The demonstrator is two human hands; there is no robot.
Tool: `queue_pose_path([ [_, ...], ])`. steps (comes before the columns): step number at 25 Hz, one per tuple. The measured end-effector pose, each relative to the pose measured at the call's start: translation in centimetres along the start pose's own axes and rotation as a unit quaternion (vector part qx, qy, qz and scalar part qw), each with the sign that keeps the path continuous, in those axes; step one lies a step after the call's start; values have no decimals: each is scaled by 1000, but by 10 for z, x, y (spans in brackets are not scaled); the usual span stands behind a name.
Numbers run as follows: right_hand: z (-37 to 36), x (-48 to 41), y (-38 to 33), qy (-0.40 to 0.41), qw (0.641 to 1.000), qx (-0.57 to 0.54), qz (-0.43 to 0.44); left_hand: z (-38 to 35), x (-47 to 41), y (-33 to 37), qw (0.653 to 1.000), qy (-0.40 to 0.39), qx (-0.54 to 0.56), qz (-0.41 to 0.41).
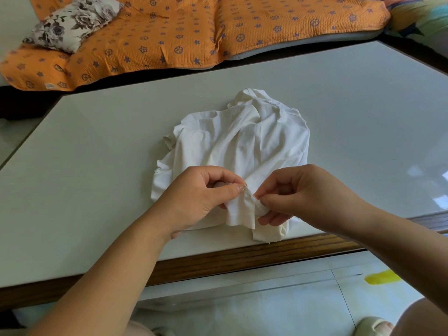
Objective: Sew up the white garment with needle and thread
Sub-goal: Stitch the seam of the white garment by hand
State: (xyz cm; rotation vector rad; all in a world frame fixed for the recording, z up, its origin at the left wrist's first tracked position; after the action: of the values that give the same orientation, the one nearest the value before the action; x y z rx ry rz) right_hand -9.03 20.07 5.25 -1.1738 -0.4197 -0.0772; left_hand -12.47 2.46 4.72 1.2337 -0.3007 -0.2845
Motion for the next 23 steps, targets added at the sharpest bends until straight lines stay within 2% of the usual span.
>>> queue_pose_path([
  [9,-6,0,2,-5,999,-32,16,-10,-1,-5,999,-41,9,10],
  [15,-4,-3,2,24,998,-49,25,-14,0,-7,992,-52,112,40],
  [23,1,-3,1,55,997,-44,32,-18,-2,-14,988,-35,132,69],
])
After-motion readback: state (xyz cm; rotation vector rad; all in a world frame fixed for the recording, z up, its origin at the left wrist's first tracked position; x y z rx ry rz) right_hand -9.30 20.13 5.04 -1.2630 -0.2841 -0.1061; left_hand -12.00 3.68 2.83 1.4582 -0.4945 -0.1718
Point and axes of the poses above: each hand's wrist, its own x-axis away from the middle knuckle, its own z-axis out of the back of the hand, y = z × x, the point moved 5 cm from there along -x, towards the middle knuckle, and after that the axes turned 7 degrees about -z, right-handed, at the moved point
